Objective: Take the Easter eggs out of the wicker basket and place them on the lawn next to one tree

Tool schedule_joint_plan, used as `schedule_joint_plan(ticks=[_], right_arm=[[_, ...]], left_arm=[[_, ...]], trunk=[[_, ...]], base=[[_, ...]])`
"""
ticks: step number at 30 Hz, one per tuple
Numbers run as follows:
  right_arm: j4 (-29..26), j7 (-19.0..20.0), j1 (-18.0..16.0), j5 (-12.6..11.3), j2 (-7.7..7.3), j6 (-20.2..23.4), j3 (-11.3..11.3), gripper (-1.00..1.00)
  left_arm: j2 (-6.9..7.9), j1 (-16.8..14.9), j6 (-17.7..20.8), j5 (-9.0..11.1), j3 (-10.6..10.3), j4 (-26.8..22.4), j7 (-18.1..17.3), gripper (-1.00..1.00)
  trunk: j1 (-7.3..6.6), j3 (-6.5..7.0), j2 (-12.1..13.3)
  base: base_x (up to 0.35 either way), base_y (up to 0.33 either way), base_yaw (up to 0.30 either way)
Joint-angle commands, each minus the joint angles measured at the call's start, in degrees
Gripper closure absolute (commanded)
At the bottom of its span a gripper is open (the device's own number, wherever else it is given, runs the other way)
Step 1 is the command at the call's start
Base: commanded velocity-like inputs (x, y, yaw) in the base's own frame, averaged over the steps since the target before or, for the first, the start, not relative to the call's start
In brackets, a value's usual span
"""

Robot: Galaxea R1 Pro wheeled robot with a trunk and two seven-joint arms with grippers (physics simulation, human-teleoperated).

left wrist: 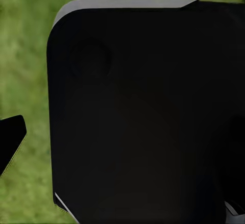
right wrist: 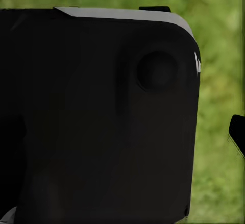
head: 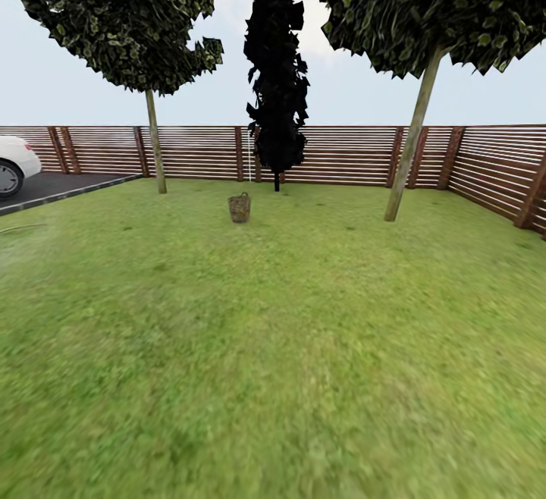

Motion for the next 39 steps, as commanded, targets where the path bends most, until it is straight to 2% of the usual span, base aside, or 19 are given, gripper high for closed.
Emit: schedule_joint_plan(ticks=[1, 33, 36, 39], right_arm=[[0.1, 0.0, 0.0, -0.1, 0.0, -0.2, 0.0, -1.0], [0.1, 0.0, 0.0, -0.1, 0.0, -0.2, 0.0, -1.0], [0.1, 0.0, 0.0, -0.1, 0.0, -0.2, 0.0, -1.0], [0.1, 0.0, 0.0, -0.1, 0.0, -0.2, 0.0, -1.0]], left_arm=[[-0.02, 0.0, 0.0, 0.0, 0.3, -0.1, 0.0, -1.0], [0.07, 0.0, 0.0, 0.0, 0.3, -0.1, 0.0, -1.0], [0.24, 0.0, 0.0, 0.0, 0.3, -0.1, 0.0, -1.0], [1.07, 0.0, 0.0, 0.1, 0.4, -0.1, 0.0, -1.0]], trunk=[[0.03, -0.05, 0.0], [0.03, -0.05, 0.0], [0.03, -0.05, 0.0], [0.03, -0.05, 0.0]], base=[[0.341, 0.0, 0.0], [0.341, 0.0, 0.0], [0.342, 0.0, 0.0], [0.341, 0.0, 0.0]])
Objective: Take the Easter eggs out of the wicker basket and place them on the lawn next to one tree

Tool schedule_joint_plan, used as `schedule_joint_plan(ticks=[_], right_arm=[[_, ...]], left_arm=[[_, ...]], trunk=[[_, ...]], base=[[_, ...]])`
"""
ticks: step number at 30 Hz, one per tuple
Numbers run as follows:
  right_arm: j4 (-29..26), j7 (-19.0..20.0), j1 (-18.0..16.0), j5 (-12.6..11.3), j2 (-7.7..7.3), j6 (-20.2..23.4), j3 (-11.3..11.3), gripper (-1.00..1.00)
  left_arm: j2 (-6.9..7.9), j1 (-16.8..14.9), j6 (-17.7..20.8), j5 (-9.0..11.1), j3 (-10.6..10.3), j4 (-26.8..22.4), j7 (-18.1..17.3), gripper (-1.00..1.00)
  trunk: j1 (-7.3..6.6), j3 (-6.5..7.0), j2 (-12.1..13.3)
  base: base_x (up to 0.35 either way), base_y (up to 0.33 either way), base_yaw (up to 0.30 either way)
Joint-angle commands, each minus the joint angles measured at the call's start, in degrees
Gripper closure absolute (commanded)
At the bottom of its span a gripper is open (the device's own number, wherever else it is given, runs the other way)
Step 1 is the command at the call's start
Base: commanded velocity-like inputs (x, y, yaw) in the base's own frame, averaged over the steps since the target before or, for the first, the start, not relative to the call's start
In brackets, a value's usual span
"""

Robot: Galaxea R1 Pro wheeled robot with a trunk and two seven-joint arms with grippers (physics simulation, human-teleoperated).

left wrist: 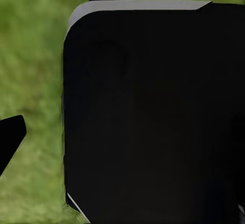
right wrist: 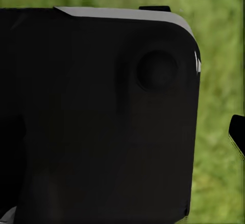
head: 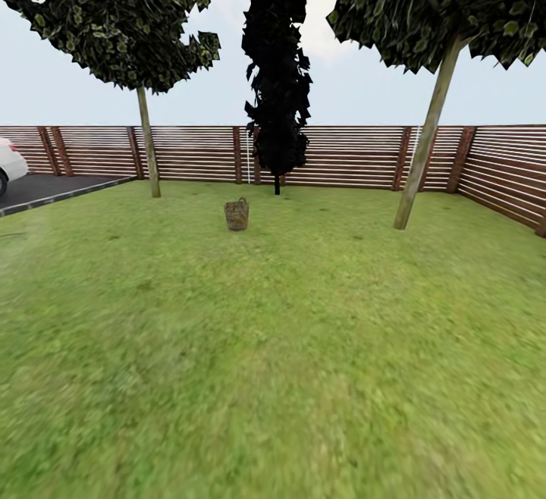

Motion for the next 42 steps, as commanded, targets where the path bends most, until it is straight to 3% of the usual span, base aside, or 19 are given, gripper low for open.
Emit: schedule_joint_plan(ticks=[1, 9, 42], right_arm=[[0.1, 0.0, 0.0, -0.1, 0.0, -0.2, 0.0, -1.0], [0.1, 0.0, 0.0, -0.1, 0.0, -0.2, 0.0, -1.0], [0.1, 0.0, -0.1, -0.1, 0.0, -0.2, 0.0, -1.0]], left_arm=[[0.47, 0.0, 0.0, 0.1, 0.3, -0.1, 0.0, -1.0], [1.54, 0.0, 0.0, 0.1, 0.4, -0.2, -0.2, -1.0], [1.63, 0.0, 0.0, 0.1, 0.4, -0.2, -0.2, -1.0]], trunk=[[0.03, -0.05, 0.0], [0.03, -0.05, 0.0], [0.03, -0.05, 0.0]], base=[[0.341, 0.0, 0.0], [0.341, 0.0, 0.0], [0.341, 0.009, 0.0]])
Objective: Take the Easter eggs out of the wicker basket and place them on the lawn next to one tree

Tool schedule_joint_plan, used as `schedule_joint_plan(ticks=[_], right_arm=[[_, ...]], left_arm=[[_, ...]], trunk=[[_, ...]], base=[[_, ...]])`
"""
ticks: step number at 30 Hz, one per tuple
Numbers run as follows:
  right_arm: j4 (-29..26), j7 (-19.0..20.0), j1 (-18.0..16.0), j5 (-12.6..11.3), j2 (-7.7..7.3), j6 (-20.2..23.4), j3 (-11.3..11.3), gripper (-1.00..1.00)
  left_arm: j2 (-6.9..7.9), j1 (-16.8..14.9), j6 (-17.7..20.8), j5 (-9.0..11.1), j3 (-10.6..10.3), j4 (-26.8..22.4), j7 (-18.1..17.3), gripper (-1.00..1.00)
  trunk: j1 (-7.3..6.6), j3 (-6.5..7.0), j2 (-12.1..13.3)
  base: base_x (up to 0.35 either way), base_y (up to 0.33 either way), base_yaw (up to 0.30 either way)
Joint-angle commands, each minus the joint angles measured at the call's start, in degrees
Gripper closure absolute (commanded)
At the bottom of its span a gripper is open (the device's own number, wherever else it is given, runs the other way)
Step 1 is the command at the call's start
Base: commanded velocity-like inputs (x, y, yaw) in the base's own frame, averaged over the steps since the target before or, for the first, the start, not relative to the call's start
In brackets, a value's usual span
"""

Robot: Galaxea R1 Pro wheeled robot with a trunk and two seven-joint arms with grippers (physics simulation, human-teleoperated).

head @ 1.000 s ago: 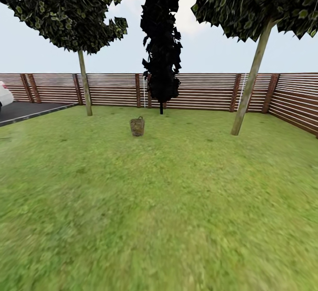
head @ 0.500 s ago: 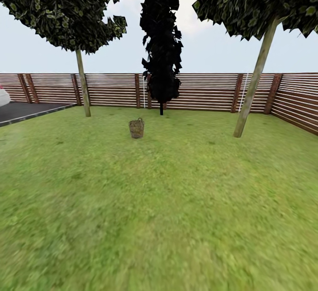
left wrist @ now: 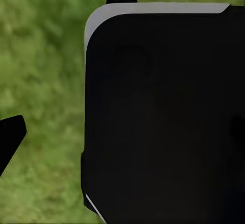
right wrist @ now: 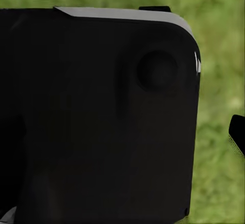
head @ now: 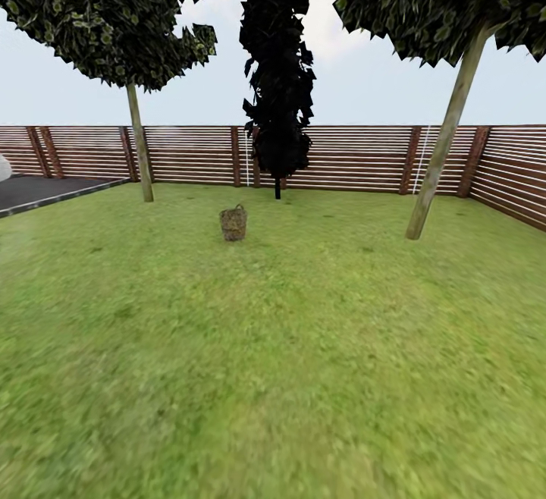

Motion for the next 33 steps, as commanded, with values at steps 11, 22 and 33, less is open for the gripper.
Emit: schedule_joint_plan(ticks=[11, 22, 33], right_arm=[[0.1, 0.0, 0.0, -0.1, 0.0, -0.2, 0.0, -1.0], [0.1, 0.0, 0.0, -0.2, 0.09, -0.2, 0.0, -1.0], [0.1, -0.1, 0.0, -0.3, 0.26, 0.0, 0.0, -1.0]], left_arm=[[-0.01, 0.0, 0.0, 0.0, 0.3, -0.1, 0.0, -1.0], [-0.01, 0.0, 0.0, 0.0, 0.2, -0.1, 0.0, -1.0], [-0.04, 0.0, 0.0, -0.1, 0.2, -0.1, -0.1, -1.0]], trunk=[[0.03, -0.05, 0.0], [0.03, -0.05, 0.0], [0.03, -0.05, 0.0]], base=[[0.341, 0.072, 0.0], [0.341, 0.056, 0.0], [0.341, 0.004, 0.0]])
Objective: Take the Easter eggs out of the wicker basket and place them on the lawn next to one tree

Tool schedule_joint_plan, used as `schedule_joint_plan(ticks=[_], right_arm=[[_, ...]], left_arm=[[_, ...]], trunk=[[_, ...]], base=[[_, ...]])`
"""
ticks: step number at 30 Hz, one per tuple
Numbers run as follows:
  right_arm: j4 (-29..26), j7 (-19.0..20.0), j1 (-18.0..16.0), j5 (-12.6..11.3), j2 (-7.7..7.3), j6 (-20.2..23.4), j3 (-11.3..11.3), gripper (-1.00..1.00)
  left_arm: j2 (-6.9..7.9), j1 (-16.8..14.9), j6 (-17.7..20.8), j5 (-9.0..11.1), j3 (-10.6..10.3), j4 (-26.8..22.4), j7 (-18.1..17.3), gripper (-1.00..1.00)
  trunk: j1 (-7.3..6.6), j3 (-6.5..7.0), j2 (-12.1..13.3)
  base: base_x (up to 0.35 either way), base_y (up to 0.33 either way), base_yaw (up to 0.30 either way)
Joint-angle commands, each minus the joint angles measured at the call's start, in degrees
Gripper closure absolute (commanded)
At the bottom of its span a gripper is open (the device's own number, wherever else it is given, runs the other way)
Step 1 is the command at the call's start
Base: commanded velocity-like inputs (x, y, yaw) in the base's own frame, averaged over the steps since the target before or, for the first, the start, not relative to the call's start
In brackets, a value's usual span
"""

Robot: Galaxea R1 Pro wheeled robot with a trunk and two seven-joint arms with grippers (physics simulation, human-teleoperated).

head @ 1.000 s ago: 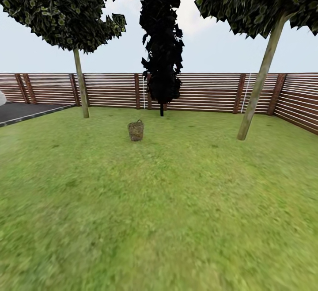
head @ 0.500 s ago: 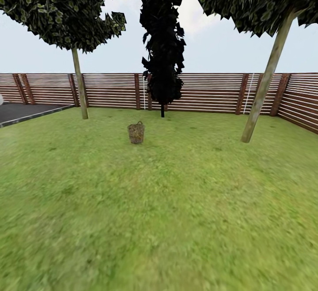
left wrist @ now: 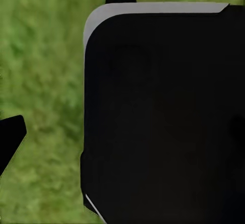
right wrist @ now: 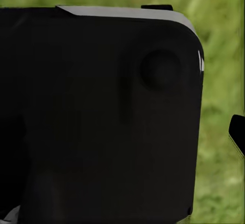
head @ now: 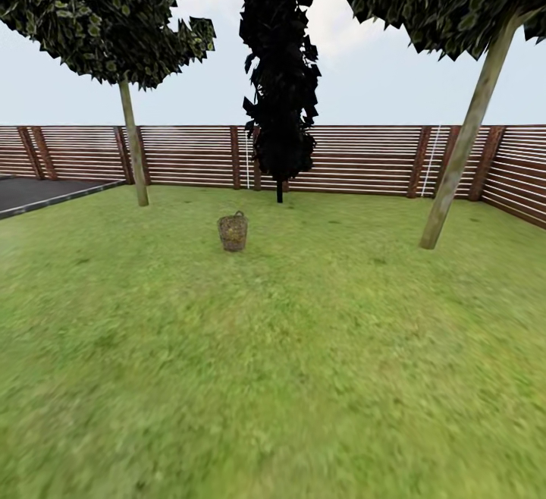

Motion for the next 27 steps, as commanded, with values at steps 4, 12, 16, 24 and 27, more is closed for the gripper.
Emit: schedule_joint_plan(ticks=[4, 12, 16, 24, 27], right_arm=[[0.1, 0.0, 0.0, -0.1, -0.06, -0.2, 0.0, -1.0], [0.0, 0.0, 0.0, -0.2, -0.28, -0.1, -0.2, -1.0], [0.0, 0.1, 0.0, -0.3, -0.16, -0.2, -0.2, -1.0], [0.1, 0.1, 0.0, -0.3, -0.16, -0.3, -0.3, -1.0], [0.1, 0.1, 0.0, -0.4, -0.16, -0.3, -0.4, -1.0]], left_arm=[[0.01, 0.0, 0.0, 0.0, 0.3, -0.1, 0.0, -1.0], [0.02, 0.0, 0.1, 0.0, 0.3, -0.1, 0.0, -1.0], [0.02, 0.0, 0.1, 0.0, 0.3, -0.1, 0.0, -1.0], [-0.06, 0.0, 0.1, 0.0, 0.3, -0.1, 0.0, -1.0], [-0.06, 0.0, 0.1, 0.0, 0.4, -0.1, 0.0, -1.0]], trunk=[[0.03, -0.05, 0.0], [0.03, -0.05, 0.0], [0.03, -0.07, 0.0], [0.03, -0.28, 0.0], [0.03, -0.36, 0.0]], base=[[0.341, 0.012, 0.0], [0.341, 0.068, 0.0], [0.341, 0.077, 0.022], [0.341, 0.021, 0.203], [0.341, 0.003, 0.271]])
